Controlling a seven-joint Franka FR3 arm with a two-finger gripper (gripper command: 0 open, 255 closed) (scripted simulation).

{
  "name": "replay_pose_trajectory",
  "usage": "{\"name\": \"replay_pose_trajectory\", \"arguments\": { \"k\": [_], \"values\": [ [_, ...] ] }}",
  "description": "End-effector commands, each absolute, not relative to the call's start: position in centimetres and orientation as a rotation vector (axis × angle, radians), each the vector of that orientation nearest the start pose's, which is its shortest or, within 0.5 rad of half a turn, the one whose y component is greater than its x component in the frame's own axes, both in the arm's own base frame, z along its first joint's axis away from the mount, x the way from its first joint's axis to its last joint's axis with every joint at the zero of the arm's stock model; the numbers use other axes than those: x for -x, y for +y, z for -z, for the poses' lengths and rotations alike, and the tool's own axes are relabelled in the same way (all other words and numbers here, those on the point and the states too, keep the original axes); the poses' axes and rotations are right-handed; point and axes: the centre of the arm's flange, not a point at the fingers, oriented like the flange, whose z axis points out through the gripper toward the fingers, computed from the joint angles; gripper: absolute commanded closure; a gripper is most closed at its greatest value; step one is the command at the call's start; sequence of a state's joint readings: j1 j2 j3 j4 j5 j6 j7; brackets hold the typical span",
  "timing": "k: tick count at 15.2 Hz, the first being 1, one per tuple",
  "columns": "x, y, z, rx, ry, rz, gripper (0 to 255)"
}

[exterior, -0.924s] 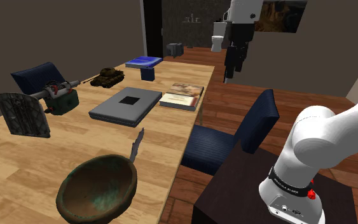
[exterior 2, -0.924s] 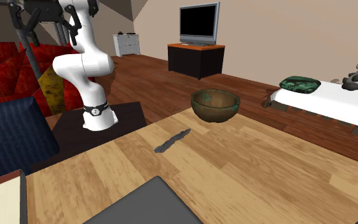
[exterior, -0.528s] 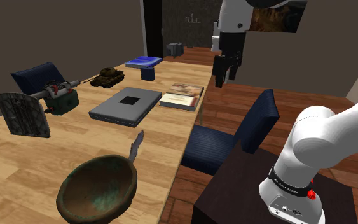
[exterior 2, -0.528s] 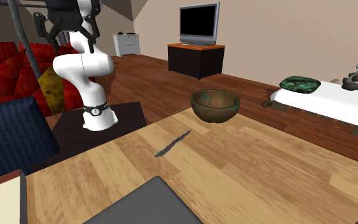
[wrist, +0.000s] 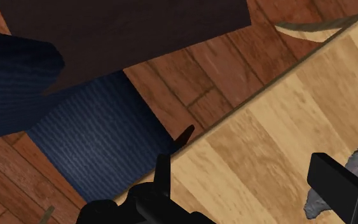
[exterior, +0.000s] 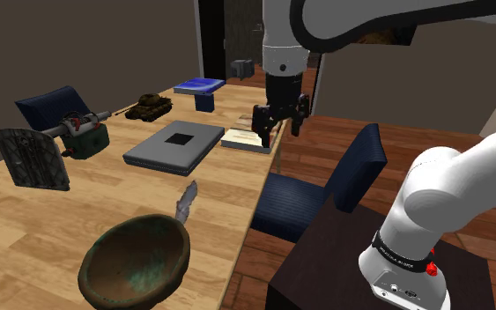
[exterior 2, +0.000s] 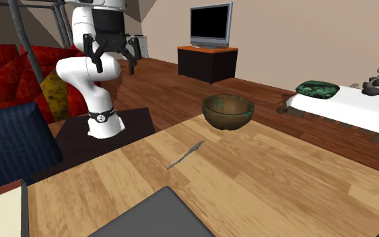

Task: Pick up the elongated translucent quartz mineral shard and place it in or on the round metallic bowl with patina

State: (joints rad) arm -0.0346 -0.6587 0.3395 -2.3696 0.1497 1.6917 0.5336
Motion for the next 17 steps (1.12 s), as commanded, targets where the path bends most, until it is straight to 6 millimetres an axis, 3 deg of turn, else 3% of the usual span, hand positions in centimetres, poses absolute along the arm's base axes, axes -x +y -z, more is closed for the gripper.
{"name": "replay_pose_trajectory", "arguments": {
  "k": [1, 9, 17],
  "values": [
    [-34.4, 16.1, -52.5, 3.159, 0.627, -0.028, 0],
    [-40.5, 23.7, -47.3, 3.095, 1.034, -0.013, 0],
    [-48.3, 29.3, -41.8, 2.975, 1.435, 0.002, 0]
  ]
}}
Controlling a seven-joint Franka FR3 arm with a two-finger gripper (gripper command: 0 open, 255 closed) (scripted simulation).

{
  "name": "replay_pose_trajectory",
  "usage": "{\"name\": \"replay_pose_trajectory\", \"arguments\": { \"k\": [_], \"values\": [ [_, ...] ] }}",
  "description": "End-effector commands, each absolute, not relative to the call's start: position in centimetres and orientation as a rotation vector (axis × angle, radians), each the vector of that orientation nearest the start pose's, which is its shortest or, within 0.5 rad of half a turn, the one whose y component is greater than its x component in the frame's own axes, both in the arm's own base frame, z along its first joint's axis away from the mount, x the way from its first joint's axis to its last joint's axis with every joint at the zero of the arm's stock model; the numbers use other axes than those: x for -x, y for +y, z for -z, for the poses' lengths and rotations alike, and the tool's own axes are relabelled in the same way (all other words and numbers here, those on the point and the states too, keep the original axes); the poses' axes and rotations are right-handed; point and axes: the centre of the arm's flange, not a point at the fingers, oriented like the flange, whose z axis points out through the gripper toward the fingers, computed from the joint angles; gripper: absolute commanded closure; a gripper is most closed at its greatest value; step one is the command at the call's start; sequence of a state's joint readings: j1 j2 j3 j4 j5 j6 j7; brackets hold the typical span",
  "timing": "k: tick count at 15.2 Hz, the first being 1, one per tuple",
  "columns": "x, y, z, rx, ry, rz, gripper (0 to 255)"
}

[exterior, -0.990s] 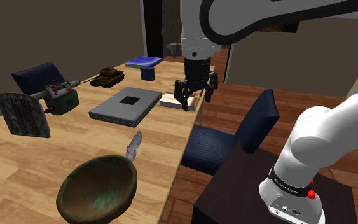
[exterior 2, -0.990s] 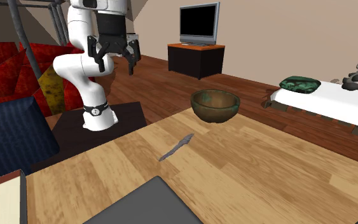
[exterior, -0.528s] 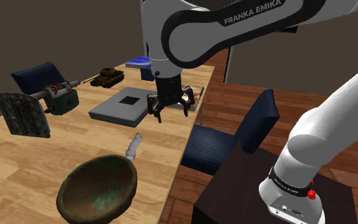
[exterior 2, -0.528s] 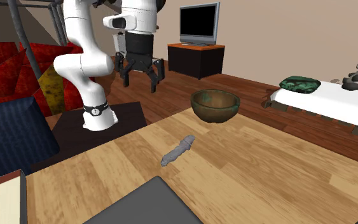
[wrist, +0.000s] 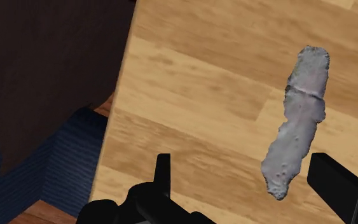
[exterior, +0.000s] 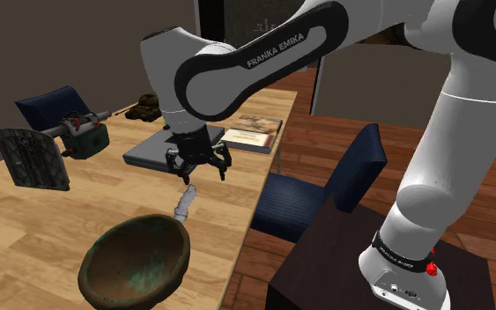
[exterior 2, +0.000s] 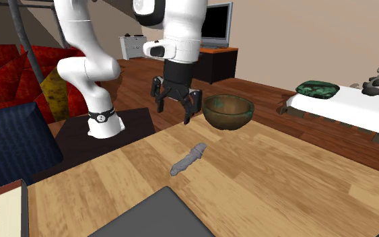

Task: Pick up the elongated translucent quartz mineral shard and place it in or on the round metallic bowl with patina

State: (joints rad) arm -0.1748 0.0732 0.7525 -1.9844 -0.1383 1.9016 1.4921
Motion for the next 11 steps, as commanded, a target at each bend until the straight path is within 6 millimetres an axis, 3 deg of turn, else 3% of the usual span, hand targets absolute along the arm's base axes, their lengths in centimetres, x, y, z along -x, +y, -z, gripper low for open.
{"name": "replay_pose_trajectory", "arguments": {
  "k": [1, 4, 11],
  "values": [
    [-49.4, 29.9, -41.1, 2.956, 1.485, 0.004, 0],
    [-52.7, 31.3, -39.0, 2.894, 1.631, 0.010, 0],
    [-52.7, 30.9, -35.7, 2.888, 1.645, 0.010, 0]
  ]
}}
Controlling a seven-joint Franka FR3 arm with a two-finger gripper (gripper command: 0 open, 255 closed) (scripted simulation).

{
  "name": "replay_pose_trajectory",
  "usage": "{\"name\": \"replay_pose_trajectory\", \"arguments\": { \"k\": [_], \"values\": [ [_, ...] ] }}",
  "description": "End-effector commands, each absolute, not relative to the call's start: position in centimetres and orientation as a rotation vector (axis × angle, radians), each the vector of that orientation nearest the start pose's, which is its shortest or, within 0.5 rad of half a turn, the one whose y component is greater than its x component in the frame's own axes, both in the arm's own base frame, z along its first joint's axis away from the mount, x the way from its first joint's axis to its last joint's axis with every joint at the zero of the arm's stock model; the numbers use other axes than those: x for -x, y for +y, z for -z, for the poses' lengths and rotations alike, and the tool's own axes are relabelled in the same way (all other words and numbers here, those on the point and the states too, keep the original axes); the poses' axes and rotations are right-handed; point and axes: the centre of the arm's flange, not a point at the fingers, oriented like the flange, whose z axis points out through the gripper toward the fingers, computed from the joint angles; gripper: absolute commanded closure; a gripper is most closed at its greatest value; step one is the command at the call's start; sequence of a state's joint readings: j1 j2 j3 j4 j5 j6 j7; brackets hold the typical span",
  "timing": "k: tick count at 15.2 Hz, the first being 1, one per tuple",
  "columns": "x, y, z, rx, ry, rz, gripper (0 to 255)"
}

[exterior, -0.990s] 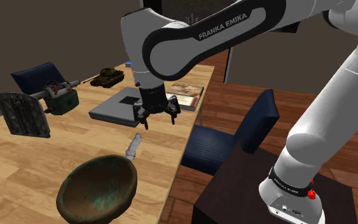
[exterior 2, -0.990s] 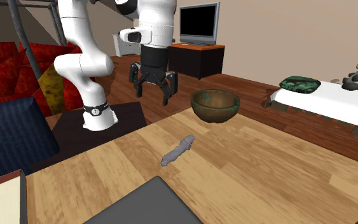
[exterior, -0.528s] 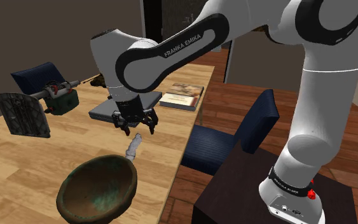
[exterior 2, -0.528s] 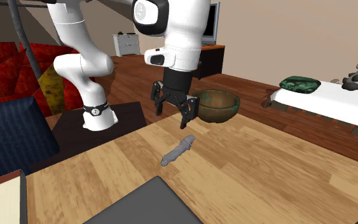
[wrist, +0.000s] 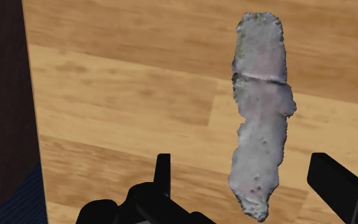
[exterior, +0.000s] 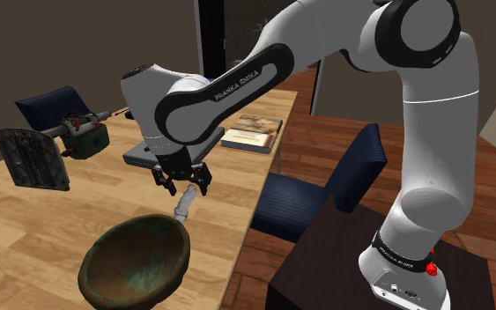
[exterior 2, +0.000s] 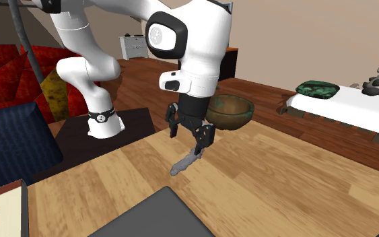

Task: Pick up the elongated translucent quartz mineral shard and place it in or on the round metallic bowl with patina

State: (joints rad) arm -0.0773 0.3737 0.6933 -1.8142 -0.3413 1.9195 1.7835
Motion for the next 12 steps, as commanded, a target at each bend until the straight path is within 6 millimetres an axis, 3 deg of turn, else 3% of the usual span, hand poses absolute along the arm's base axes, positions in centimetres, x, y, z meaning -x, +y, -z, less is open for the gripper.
{"name": "replay_pose_trajectory", "arguments": {
  "k": [1, 9, 10, 12],
  "values": [
    [-52.66, 30.74, -34.87, 2.888, 1.645, 0.010, 0],
    [-52.67, 30.74, -34.88, 2.888, 1.645, 0.010, 0],
    [-52.67, 30.74, -34.88, 2.888, 1.645, 0.010, 255],
    [-52.67, 30.74, -34.88, 2.888, 1.645, 0.010, 255]
  ]
}}
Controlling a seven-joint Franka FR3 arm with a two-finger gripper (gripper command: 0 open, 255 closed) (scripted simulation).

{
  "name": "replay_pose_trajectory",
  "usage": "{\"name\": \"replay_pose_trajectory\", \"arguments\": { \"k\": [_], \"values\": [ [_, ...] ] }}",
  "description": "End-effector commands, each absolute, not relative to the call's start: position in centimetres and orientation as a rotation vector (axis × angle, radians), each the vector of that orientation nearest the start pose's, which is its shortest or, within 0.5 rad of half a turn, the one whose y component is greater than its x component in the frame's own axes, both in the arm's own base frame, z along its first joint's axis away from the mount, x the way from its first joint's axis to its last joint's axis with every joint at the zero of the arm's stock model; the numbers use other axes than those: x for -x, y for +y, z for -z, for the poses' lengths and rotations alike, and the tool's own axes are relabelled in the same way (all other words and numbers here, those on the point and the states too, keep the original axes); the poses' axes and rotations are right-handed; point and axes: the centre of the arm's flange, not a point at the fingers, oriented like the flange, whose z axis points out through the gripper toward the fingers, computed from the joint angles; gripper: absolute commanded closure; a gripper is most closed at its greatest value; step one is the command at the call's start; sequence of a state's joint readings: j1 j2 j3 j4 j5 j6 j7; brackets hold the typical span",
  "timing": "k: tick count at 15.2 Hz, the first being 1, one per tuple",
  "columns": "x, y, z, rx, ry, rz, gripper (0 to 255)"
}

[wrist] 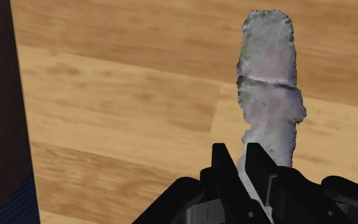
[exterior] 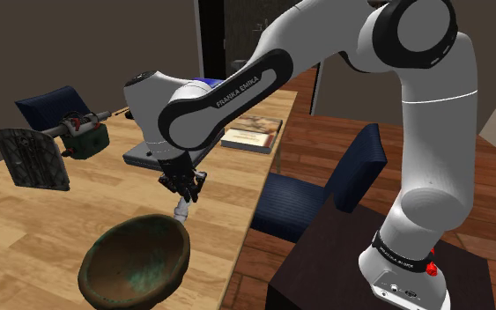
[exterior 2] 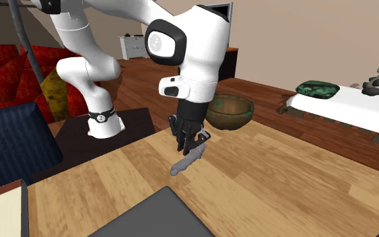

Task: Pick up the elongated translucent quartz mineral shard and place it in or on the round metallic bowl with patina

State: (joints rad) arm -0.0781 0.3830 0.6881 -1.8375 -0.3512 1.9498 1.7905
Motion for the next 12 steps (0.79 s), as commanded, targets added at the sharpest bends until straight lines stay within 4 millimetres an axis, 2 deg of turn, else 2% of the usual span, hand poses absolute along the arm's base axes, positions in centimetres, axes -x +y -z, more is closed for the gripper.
{"name": "replay_pose_trajectory", "arguments": {
  "k": [1, 7, 8, 11, 12],
  "values": [
    [-52.7, 30.7, -34.9, 2.888, 1.645, 0.010, 255],
    [-52.7, 30.7, -34.9, 2.888, 1.645, 0.010, 255],
    [-52.7, 30.7, -34.9, 2.888, 1.645, 0.010, 0],
    [-50.2, 34.2, -36.3, 2.649, 1.837, 0.202, 0],
    [-49.9, 34.7, -36.5, 2.611, 1.863, 0.230, 0]
  ]
}}
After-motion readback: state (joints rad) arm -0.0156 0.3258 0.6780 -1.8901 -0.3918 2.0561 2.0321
